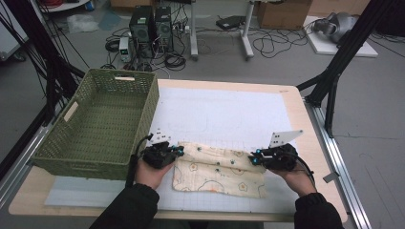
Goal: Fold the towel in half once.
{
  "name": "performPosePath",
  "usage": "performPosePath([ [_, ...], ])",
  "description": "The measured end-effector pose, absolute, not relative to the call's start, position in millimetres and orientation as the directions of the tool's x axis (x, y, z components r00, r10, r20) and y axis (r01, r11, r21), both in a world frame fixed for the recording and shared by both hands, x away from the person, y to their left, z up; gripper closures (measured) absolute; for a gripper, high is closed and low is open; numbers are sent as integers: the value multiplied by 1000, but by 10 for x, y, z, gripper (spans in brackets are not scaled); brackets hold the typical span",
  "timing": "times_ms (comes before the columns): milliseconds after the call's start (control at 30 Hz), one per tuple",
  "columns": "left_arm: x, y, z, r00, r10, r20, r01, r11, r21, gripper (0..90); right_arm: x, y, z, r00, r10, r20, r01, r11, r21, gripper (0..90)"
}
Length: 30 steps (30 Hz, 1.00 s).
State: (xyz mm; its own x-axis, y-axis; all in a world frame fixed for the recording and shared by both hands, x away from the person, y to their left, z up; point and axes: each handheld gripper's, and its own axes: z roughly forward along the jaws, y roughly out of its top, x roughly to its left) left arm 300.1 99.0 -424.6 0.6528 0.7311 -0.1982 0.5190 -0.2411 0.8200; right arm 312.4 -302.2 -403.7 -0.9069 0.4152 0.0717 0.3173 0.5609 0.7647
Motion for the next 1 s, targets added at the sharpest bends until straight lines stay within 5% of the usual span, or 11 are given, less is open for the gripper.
performPosePath([
  [67,2913,1048,-4247,663,718,-209,523,-246,816,888,3036,-3016,-4082,-915,394,83,314,571,758,815],
  [133,2854,1123,-4218,669,700,-250,536,-221,815,745,2964,-3015,-4141,-928,350,126,321,578,750,764],
  [267,2749,1199,-4099,682,686,-253,511,-199,836,618,2872,-3045,-4110,-932,308,189,338,556,759,658],
  [433,2741,1175,-4058,692,685,-231,498,-220,839,608,2895,-3148,-4000,-922,338,187,344,498,796,596],
  [667,2970,1023,-4247,645,742,-181,525,-258,811,606,3165,-3170,-4190,-851,512,113,431,560,707,488],
  [733,3051,948,-4302,629,763,-150,527,-276,804,602,3232,-3160,-4250,-851,511,120,445,581,682,509],
  [867,3193,860,-4390,561,814,-148,571,-252,781,563,3304,-3150,-4324,-873,465,150,441,618,650,794],
  [1000,3248,825,-4455,531,837,-133,601,-262,755,633,3374,-3193,-4314,-862,484,151,455,606,652,860],
])
